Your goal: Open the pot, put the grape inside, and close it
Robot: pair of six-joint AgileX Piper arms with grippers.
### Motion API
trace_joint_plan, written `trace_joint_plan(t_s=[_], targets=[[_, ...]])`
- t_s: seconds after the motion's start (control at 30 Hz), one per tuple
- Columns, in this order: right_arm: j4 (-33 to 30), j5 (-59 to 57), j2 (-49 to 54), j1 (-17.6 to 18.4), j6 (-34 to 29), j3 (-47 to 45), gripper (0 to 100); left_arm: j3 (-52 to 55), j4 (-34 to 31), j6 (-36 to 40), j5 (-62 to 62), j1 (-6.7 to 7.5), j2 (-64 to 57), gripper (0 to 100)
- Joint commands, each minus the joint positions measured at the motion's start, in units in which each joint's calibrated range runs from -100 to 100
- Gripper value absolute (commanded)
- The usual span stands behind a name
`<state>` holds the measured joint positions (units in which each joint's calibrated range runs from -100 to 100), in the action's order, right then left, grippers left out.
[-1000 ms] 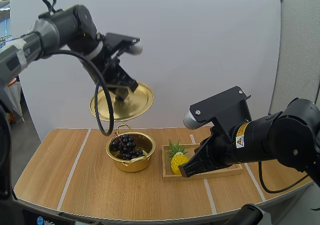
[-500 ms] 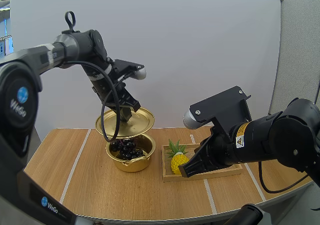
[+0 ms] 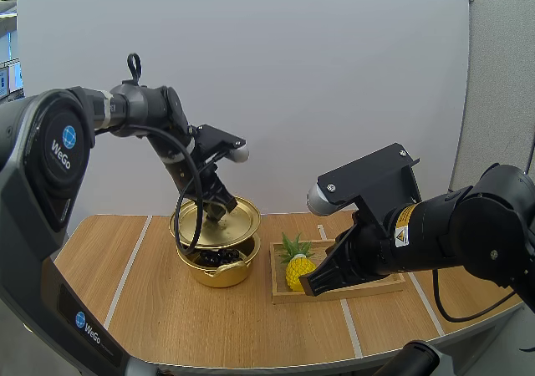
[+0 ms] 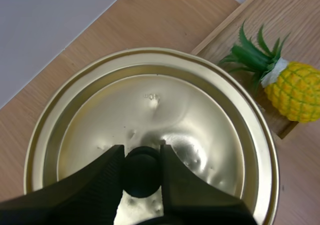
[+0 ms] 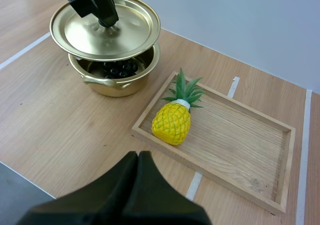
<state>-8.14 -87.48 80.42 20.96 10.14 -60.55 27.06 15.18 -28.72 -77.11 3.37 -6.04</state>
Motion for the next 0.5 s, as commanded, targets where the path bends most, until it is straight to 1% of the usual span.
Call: trace_joint_plan(t_s=[0.0,0.27,0.47], targets=[[-0.52,-0.27,0.50,-0.13,0.03,0.01,0,1.69,1.42,-1.52,4.36,0.21,-0.11,0],[-0.63,-0.27,0.50,-0.13,0.03,0.01,0,4.96,2.19,-3.56,9.09,0.21,0.11,0],[-0.63,-0.27,0.50,-0.13,0.03,0.01,0,8.29,4.10,-5.71,12.40,0.21,0.11,0]])
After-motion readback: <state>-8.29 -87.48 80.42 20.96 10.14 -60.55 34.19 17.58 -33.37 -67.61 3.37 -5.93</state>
